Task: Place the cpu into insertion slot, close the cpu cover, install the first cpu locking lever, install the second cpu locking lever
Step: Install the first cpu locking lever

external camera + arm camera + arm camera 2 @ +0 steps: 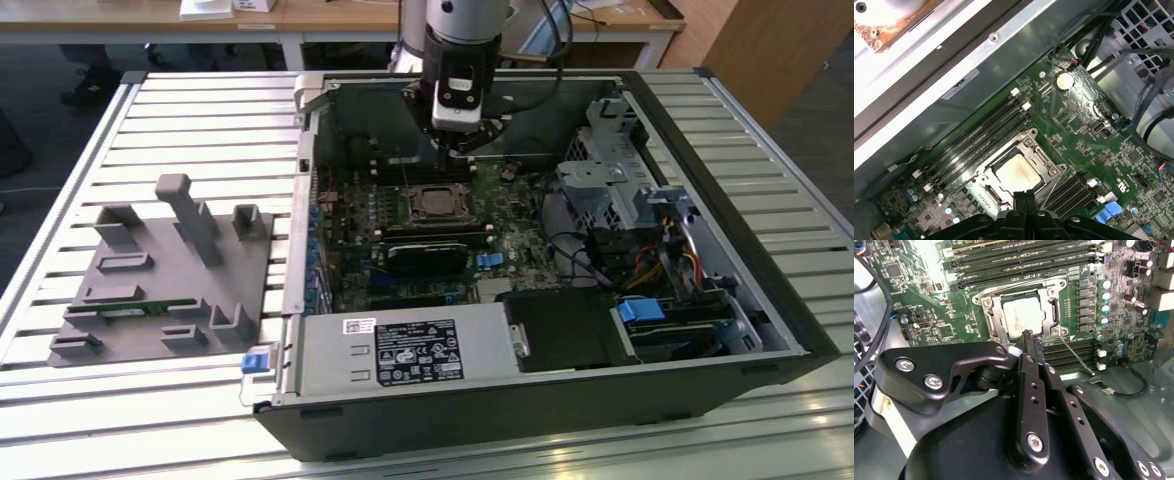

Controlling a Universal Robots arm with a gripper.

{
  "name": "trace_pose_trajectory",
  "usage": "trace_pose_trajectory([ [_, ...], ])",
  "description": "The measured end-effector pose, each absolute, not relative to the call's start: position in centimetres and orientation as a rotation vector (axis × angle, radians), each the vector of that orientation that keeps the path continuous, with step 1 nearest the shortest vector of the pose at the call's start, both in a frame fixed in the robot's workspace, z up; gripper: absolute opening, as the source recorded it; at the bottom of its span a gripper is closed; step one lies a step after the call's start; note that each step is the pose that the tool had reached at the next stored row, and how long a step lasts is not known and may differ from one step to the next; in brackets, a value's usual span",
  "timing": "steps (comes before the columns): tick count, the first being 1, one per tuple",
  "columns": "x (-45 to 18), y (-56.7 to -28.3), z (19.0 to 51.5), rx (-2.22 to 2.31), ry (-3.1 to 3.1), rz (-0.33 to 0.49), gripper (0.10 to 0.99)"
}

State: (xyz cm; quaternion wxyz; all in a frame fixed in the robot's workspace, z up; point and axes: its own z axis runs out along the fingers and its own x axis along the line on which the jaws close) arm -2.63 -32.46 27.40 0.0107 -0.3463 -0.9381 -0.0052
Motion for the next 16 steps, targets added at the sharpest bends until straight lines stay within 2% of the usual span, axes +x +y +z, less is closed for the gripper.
trace_pose_trajectory([
  [16, -2.63, -32.46, 27.40, -0.858, -2.999, -0.014, 0.118],
])
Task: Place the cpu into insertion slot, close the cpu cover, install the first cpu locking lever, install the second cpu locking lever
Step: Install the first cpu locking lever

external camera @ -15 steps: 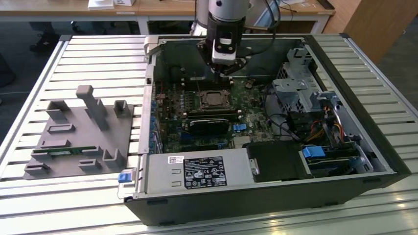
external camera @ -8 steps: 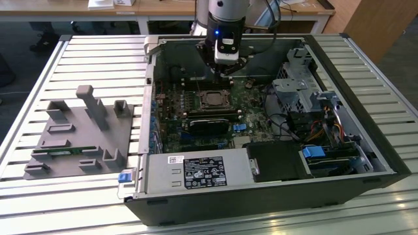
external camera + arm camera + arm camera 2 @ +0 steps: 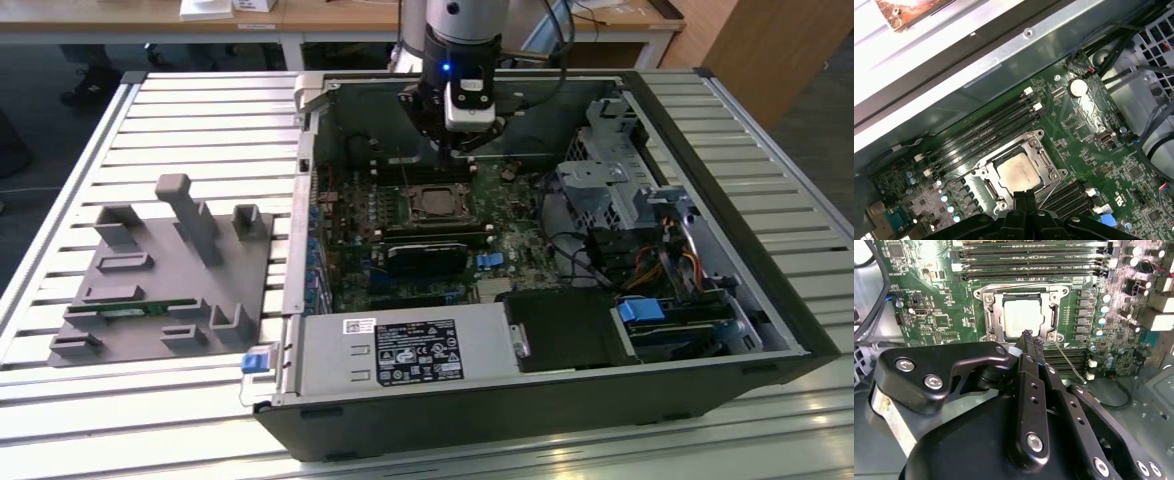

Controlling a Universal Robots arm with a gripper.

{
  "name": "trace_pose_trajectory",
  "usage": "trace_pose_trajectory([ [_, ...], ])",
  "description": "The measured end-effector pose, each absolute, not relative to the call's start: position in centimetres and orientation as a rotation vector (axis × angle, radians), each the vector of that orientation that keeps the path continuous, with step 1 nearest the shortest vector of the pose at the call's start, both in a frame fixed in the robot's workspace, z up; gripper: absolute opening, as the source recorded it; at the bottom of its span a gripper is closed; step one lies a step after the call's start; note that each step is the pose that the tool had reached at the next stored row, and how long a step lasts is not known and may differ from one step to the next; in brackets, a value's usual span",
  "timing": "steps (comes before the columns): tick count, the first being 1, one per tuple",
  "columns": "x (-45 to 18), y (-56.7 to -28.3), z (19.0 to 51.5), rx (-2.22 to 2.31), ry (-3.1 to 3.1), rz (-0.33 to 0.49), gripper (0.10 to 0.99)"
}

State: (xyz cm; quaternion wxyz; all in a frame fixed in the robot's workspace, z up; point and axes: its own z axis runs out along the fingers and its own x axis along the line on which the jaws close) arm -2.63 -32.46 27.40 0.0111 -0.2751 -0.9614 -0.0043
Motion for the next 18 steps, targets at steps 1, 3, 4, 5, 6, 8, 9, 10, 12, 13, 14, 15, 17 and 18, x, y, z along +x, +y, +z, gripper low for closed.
trace_pose_trajectory([
  [1, -2.63, -32.46, 27.40, -0.842, -3.004, -0.013, 0.118],
  [3, -2.63, -32.46, 27.40, -0.814, -3.011, -0.013, 0.118],
  [4, -2.63, -32.46, 27.40, -0.801, -3.015, -0.013, 0.118],
  [5, -2.64, -32.46, 27.40, -0.787, -3.018, -0.013, 0.118],
  [6, -2.64, -32.46, 27.40, -0.773, -3.022, -0.013, 0.118],
  [8, -2.64, -32.46, 27.40, -0.743, -3.029, -0.012, 0.118],
  [9, -2.64, -32.46, 27.40, -0.727, -3.033, -0.012, 0.118],
  [10, -2.64, -32.46, 27.40, -0.711, -3.037, -0.012, 0.118],
  [12, -2.64, -32.46, 27.40, -0.681, -3.044, -0.012, 0.118],
  [13, -2.64, -32.46, 27.40, -0.665, -3.047, -0.011, 0.118],
  [14, -2.64, -32.46, 27.40, -0.650, -3.050, -0.011, 0.118],
  [15, -2.64, -32.46, 27.40, -0.637, -3.053, -0.011, 0.118],
  [17, -2.64, -32.47, 27.40, -0.613, -3.058, -0.010, 0.118],
  [18, -2.64, -32.47, 27.40, -0.601, -3.060, -0.011, 0.118],
])
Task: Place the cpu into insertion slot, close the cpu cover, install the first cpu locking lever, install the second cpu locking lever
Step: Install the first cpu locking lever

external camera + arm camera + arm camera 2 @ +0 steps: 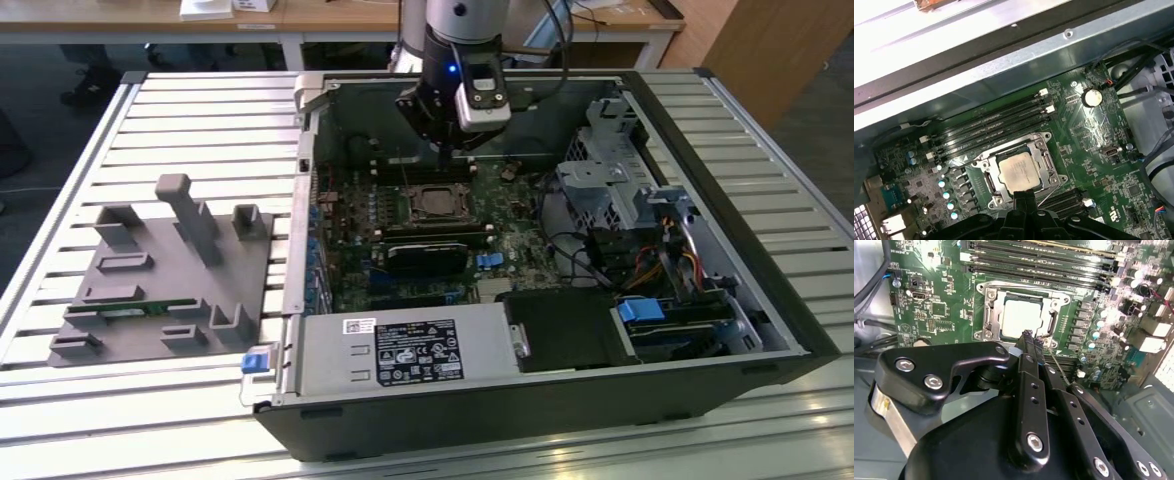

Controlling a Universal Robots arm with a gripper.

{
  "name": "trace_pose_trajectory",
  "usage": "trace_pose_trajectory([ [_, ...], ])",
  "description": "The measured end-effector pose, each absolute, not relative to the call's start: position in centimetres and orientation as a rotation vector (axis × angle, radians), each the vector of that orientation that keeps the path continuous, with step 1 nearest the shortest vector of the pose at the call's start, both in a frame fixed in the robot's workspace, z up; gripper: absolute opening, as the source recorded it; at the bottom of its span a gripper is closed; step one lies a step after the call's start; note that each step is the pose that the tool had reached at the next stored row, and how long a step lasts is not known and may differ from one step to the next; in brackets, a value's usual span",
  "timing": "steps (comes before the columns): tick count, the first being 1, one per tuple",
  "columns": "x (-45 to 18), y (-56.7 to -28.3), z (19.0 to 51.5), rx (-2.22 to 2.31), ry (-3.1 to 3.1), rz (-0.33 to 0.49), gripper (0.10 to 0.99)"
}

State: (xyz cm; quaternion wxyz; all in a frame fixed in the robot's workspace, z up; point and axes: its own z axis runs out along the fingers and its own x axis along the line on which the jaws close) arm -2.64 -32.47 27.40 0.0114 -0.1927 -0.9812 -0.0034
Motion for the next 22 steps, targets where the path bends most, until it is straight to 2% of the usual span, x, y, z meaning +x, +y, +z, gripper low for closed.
trace_pose_trajectory([
  [22, -3.62, -32.49, 27.38, -0.335, -3.120, -0.011, 0.118],
])
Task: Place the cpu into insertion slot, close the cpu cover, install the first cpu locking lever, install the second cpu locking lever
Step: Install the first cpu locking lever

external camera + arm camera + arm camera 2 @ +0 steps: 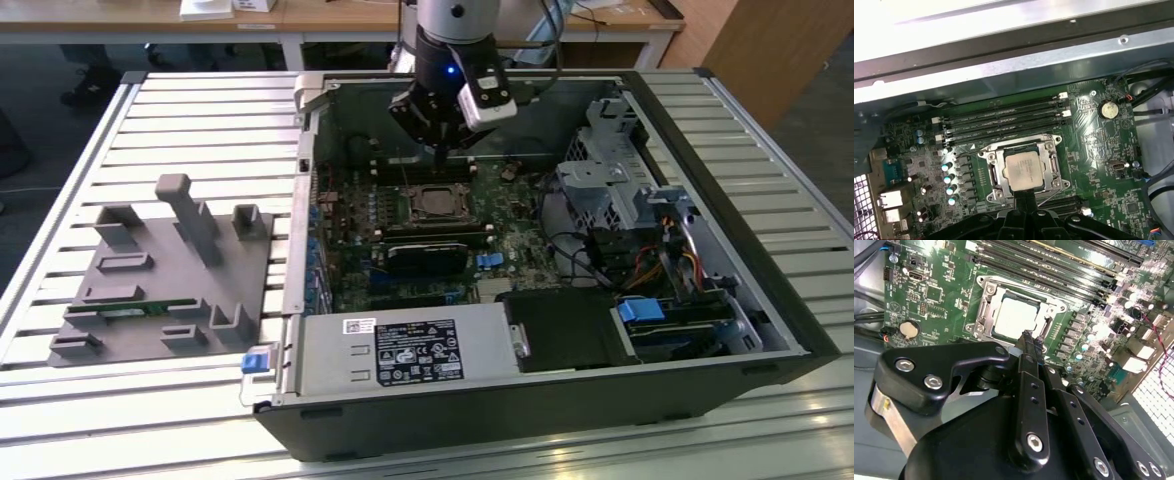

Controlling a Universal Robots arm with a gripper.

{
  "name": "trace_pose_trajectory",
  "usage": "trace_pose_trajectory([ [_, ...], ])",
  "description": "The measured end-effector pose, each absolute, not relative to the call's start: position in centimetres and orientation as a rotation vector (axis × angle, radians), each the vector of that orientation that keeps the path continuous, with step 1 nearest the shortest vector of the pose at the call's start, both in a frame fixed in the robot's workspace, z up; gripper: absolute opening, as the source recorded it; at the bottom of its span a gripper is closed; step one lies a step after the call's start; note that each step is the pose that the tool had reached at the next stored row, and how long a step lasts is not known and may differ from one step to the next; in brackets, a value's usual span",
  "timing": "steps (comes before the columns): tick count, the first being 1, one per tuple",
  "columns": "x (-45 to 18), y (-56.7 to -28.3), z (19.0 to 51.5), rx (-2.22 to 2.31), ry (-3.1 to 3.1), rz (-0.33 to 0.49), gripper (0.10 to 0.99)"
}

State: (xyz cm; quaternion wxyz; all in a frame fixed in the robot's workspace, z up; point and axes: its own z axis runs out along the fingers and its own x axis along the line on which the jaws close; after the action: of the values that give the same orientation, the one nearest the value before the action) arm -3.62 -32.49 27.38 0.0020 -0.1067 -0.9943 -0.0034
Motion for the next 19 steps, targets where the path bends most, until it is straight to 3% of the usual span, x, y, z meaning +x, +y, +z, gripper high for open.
trace_pose_trajectory([
  [19, -4.77, -32.49, 27.37, -0.298, -3.145, -0.015, 0.118],
])
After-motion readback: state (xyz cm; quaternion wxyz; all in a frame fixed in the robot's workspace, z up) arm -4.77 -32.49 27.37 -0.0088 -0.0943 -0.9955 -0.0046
